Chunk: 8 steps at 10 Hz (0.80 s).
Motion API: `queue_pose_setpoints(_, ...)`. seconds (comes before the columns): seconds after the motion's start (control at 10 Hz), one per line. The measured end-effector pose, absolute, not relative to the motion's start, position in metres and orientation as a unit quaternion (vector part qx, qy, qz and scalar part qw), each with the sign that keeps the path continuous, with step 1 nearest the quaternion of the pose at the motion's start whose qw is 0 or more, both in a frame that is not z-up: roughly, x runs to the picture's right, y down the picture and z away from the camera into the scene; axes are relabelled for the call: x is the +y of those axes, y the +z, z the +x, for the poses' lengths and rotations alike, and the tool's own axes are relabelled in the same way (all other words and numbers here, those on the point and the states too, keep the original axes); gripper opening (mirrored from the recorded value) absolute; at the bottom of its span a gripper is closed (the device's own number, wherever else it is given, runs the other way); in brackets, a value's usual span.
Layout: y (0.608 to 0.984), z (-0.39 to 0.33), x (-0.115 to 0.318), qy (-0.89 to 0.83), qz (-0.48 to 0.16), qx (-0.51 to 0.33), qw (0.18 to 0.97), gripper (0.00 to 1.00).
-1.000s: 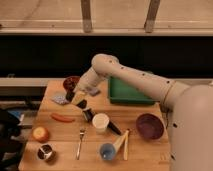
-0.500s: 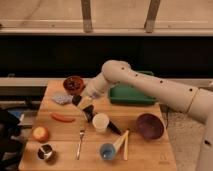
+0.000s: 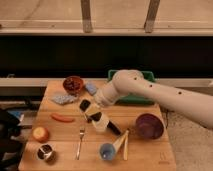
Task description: Place eraser in plastic cup
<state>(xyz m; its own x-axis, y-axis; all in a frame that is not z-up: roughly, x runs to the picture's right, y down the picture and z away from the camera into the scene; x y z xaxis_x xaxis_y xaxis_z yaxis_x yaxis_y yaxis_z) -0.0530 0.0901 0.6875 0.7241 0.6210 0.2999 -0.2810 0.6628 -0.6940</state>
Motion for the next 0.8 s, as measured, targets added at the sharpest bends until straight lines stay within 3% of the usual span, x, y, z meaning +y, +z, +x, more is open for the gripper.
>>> queue_pose_setpoints(0.8,0.673,-0.02,0.133,0.334,-0.303,-0.248,0.857,0.06)
